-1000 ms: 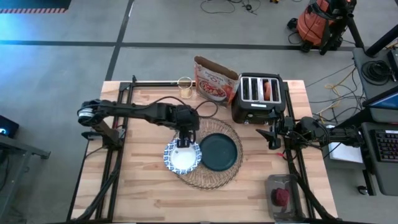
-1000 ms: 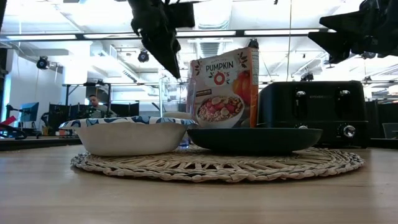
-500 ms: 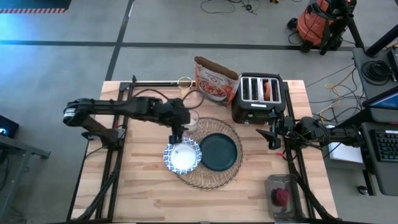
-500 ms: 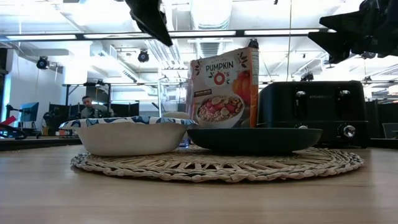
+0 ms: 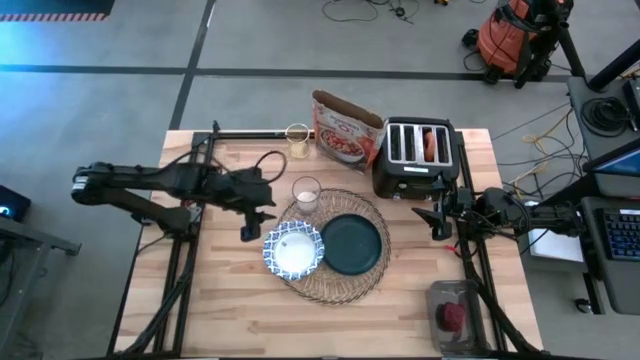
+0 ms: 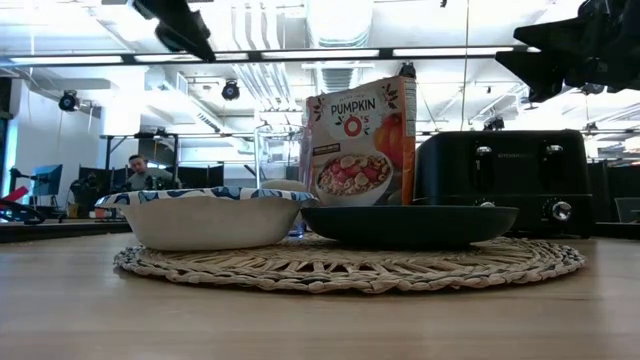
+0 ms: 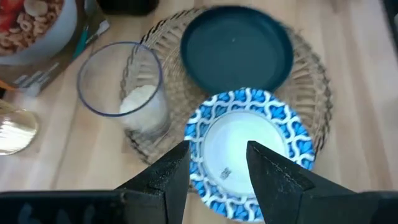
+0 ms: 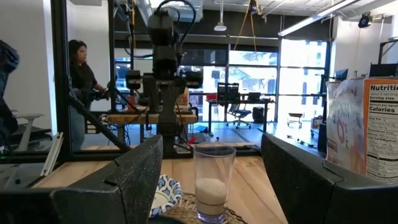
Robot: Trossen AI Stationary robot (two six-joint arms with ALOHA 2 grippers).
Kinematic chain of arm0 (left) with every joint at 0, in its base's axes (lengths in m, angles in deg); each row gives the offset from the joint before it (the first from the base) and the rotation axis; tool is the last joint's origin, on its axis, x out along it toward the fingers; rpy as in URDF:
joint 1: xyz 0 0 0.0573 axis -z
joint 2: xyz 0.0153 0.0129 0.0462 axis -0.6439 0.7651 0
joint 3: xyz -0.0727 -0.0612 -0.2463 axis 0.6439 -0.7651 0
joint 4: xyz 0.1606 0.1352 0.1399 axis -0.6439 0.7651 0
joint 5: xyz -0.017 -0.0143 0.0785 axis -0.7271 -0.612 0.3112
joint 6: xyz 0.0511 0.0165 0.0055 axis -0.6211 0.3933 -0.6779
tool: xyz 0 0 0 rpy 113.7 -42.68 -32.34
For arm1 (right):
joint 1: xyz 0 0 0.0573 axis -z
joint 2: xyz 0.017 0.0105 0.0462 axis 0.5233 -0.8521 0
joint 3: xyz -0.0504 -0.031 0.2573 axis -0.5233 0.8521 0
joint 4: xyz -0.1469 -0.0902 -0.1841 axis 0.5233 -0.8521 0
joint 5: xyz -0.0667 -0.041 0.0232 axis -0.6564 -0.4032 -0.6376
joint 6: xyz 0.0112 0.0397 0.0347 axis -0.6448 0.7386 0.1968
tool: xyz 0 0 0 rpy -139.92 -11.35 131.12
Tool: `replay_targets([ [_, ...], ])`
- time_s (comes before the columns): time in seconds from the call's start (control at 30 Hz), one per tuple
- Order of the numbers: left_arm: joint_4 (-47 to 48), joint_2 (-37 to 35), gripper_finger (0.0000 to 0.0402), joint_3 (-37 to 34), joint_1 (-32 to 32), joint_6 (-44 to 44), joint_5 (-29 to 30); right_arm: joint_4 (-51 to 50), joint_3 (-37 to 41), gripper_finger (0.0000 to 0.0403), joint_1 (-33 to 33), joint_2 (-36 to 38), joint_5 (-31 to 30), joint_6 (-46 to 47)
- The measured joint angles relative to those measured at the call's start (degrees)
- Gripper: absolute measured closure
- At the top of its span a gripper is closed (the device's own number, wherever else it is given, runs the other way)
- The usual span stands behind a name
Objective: Arrange a breakfast setting
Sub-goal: Pour the cereal from the orange cereal box into the white bowl
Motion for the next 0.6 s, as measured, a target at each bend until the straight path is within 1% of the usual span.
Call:
replay_targets([
  [0.2, -17.62, -7.53, 0.0260, -14.21, 1.92, 0.70, 0.04, 0.01, 0.01, 0.0142, 0.01, 0.00, -0.01, -0.09],
  [0.4, -37.54, -11.27, 0.0260, -26.71, 2.08, 0.53, 0.04, 0.27, 0.02, 0.0142, 0.00, 0.00, 0.00, -0.11],
  [0.53, -47.51, -12.10, 0.0260, -32.23, 2.08, -2.21, 0.02, 5.36, 0.02, 0.0142, 0.02, 0.00, -2.18, -0.13],
  [0.6, -49.47, -12.16, 0.0260, -33.35, 2.08, -4.57, 0.09, 8.90, 0.01, 0.0142, 0.02, 0.02, -4.60, -0.13],
])
